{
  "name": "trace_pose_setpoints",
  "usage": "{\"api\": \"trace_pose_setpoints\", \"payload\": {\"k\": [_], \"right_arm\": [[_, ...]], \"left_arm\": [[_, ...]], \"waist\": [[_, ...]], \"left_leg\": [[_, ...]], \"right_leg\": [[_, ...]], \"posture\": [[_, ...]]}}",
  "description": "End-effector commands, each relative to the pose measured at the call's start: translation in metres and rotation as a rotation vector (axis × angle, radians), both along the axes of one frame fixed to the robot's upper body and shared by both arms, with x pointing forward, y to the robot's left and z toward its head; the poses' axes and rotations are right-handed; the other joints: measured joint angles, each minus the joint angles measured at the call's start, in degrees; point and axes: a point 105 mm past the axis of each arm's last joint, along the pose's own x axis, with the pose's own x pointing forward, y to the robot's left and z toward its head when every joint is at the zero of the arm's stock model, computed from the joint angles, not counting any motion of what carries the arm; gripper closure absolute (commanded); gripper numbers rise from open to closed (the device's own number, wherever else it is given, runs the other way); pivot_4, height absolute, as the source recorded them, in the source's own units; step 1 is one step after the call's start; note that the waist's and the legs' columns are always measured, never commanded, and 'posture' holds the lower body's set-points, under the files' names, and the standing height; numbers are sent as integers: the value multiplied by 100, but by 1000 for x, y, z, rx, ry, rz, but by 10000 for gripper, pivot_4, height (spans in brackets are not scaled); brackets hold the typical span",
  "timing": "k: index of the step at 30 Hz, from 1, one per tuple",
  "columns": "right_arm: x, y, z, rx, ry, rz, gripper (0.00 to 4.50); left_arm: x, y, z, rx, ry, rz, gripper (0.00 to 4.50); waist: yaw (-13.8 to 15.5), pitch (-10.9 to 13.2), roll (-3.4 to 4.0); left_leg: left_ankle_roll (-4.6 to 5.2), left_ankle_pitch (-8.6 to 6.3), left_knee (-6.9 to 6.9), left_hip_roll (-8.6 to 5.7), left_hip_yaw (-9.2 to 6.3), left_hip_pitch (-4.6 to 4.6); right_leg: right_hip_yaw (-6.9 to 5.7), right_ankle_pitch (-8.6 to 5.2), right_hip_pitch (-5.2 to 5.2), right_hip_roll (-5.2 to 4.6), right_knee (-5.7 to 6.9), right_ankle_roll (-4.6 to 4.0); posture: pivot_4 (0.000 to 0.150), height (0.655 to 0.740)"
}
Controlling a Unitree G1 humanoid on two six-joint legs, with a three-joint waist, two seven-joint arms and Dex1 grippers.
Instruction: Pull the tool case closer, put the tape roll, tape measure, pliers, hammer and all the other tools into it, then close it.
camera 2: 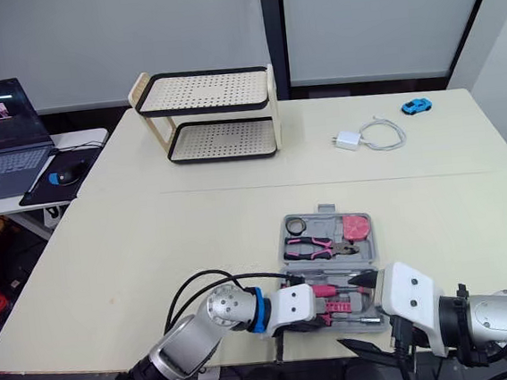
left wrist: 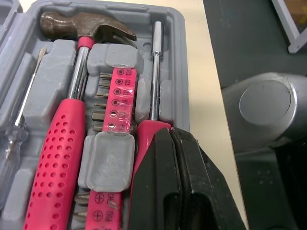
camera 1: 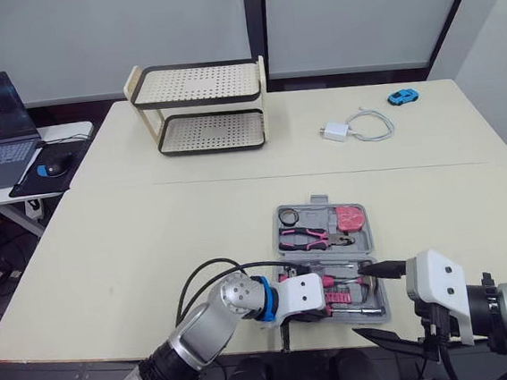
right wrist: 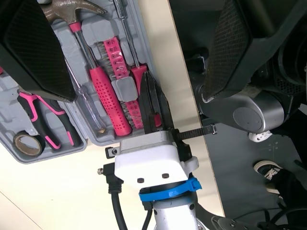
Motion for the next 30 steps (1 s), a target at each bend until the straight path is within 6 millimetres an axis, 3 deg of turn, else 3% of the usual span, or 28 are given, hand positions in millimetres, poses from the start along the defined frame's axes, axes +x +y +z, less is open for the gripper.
{"api": "trace_pose_setpoints", "payload": {"k": [1,8,12,17,22,30], "right_arm": [[5,-5,-1,-35,-23,-2,0],[25,-27,-9,-118,-64,-38,0],[41,-46,-16,-202,-111,-82,9636],[65,-79,-31,-358,-134,-187,27730],[82,-91,-45,-471,-135,-178,44698],[101,-85,-63,-539,-55,-191,44698]], "left_arm": [[8,2,29,-85,-57,6,44868],[34,40,56,-82,-136,123,44868],[51,77,55,0,-183,224,45000],[73,109,48,90,-218,321,45000],[91,104,35,111,-203,360,45000],[101,77,14,159,-190,317,45000]], "waist": [[1,0,-1],[-7,0,0],[-12,0,1],[-11,2,2],[-13,3,2],[-38,4,0]], "left_leg": [[0,0,0,0,-1,0],[-1,0,-2,0,2,1],[-1,0,-4,1,1,2],[-1,0,-4,0,2,1],[-2,1,-4,-2,3,-1],[-17,9,-3,-3,6,-9]], "right_leg": [[-1,0,0,0,0,0],[1,0,-1,0,-1,0],[0,0,-3,1,-2,0],[1,0,-3,0,-4,0],[0,0,-5,0,-3,0],[2,0,-12,-1,-6,0]], "posture": [[1500,7400],[1500,7400],[1500,7400],[1500,7400],[1500,7400],[1500,7400]]}}
